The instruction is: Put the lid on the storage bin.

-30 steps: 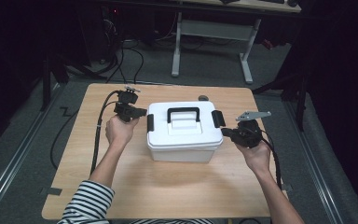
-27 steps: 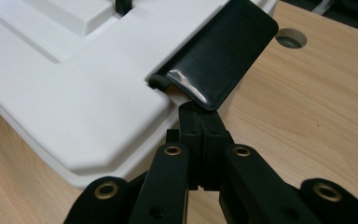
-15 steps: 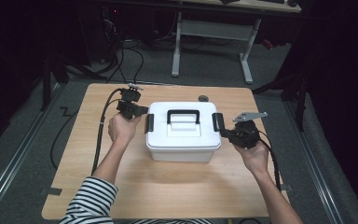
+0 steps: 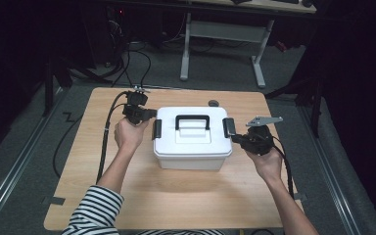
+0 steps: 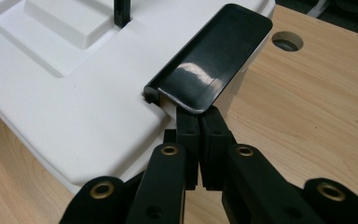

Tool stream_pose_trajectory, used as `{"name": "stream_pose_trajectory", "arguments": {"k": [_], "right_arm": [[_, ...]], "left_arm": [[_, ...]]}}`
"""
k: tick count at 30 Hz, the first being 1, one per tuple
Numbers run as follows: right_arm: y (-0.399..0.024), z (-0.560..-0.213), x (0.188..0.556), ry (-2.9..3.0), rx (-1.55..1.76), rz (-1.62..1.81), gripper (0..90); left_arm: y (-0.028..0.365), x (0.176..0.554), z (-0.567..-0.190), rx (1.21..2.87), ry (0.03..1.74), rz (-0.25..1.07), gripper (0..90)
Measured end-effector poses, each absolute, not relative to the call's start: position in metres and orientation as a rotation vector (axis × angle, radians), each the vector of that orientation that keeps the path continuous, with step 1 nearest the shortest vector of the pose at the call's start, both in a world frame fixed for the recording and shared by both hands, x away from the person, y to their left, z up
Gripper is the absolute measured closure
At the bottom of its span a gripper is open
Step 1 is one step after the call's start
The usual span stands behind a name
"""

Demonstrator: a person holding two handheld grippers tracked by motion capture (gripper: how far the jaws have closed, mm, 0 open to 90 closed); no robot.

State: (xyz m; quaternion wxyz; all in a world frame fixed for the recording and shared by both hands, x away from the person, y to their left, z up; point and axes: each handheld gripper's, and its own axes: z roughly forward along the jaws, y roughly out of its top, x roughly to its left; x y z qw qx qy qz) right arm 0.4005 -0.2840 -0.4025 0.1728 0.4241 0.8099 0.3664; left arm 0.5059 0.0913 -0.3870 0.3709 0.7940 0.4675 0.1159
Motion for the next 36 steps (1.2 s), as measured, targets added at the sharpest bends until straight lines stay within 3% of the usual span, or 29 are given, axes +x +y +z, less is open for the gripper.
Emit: {"name": "stream_pose_trajectory", "arguments": {"k": [36], "right_arm": [[-0.286, -0.394, 0.397, 2.307, 1.205, 1.023, 88.3]], "left_arm": [[0.081, 0.514, -0.384, 2.032, 1.16, 0.335, 89.5]]}}
